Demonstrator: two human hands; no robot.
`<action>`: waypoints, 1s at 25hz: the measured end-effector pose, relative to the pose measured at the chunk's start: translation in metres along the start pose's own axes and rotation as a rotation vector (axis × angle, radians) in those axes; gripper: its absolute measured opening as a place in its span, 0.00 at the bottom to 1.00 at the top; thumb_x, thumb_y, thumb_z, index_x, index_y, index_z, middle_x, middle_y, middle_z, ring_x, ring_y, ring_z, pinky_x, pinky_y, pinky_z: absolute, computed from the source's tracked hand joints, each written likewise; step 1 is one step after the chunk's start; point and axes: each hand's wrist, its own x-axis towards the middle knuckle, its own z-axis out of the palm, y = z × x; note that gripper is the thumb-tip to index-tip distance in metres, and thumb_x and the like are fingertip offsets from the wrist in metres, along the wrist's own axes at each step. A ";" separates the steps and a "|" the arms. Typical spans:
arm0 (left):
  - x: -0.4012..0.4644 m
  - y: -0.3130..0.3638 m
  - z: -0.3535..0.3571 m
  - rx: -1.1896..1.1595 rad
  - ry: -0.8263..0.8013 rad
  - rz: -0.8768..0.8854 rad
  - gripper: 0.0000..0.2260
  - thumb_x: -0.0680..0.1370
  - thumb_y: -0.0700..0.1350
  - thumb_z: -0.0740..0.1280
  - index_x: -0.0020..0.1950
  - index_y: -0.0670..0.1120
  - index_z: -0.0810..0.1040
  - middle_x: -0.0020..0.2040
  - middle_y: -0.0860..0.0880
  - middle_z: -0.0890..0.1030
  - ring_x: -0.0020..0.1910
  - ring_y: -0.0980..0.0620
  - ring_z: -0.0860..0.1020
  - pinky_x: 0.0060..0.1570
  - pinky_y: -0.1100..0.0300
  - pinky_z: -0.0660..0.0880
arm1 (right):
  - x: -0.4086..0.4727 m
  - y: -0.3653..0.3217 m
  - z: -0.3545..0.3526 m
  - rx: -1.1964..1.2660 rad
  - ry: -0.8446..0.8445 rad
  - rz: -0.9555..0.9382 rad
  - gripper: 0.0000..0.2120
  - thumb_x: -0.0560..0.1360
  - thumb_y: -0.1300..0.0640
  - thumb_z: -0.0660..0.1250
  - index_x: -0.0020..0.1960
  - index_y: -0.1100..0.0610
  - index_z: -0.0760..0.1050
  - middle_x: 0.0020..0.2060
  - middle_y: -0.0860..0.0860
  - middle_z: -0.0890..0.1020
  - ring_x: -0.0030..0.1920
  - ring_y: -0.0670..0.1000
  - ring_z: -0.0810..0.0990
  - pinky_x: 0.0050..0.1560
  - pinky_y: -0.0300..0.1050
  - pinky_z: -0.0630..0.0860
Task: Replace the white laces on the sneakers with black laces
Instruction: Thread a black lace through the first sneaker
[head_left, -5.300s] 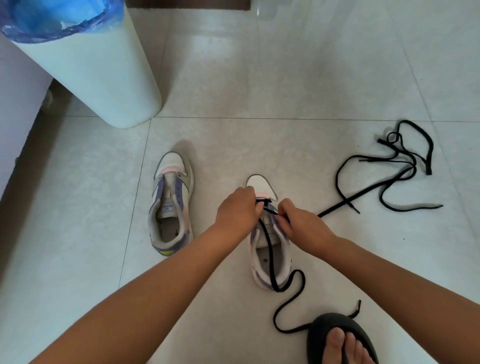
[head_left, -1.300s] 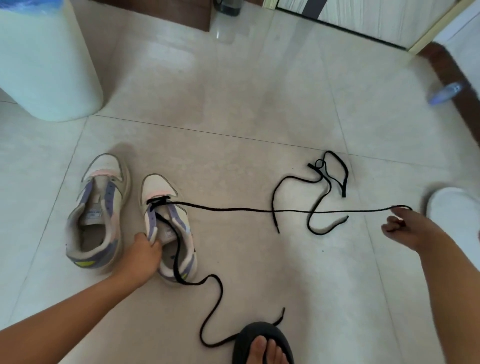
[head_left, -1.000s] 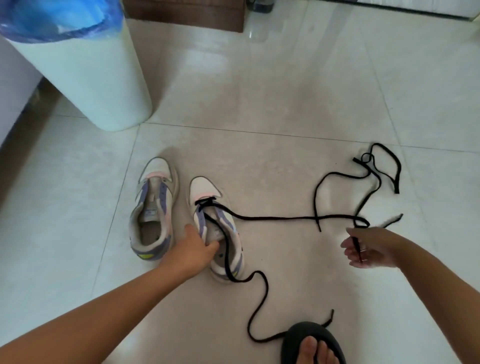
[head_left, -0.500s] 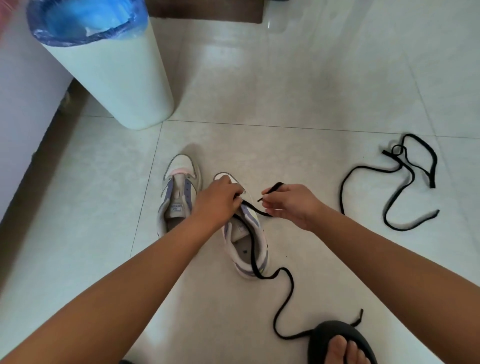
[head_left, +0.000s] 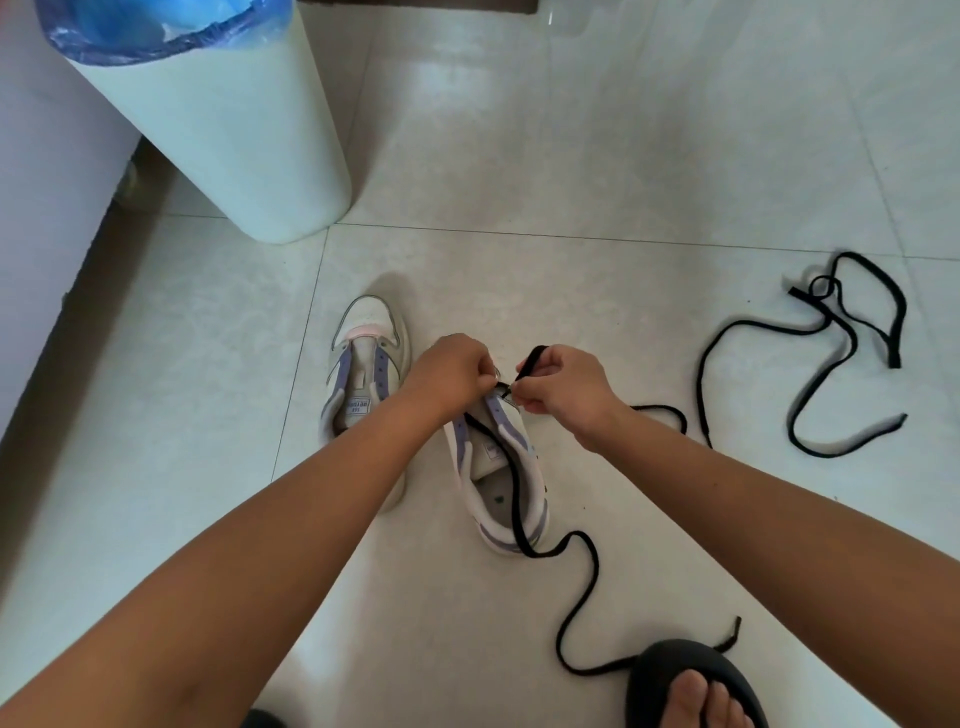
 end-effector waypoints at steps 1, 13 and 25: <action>-0.002 -0.003 0.000 -0.091 0.056 -0.040 0.06 0.75 0.43 0.68 0.46 0.42 0.82 0.46 0.46 0.80 0.46 0.50 0.76 0.43 0.62 0.67 | 0.001 0.001 0.003 -0.004 -0.002 -0.001 0.10 0.68 0.73 0.70 0.40 0.59 0.74 0.37 0.56 0.79 0.38 0.54 0.80 0.41 0.43 0.81; -0.041 -0.003 0.023 -0.177 0.124 -0.182 0.08 0.76 0.43 0.65 0.48 0.49 0.85 0.43 0.49 0.71 0.46 0.49 0.74 0.32 0.61 0.62 | 0.011 0.007 0.011 -0.151 -0.004 -0.034 0.08 0.67 0.71 0.71 0.39 0.60 0.76 0.34 0.56 0.80 0.34 0.52 0.79 0.43 0.46 0.79; -0.032 -0.001 0.033 -0.278 0.190 -0.228 0.07 0.76 0.42 0.65 0.50 0.45 0.83 0.48 0.47 0.71 0.50 0.48 0.73 0.44 0.63 0.65 | 0.008 0.012 0.000 -0.140 -0.200 0.069 0.08 0.71 0.59 0.73 0.45 0.60 0.75 0.40 0.55 0.77 0.44 0.52 0.77 0.44 0.43 0.76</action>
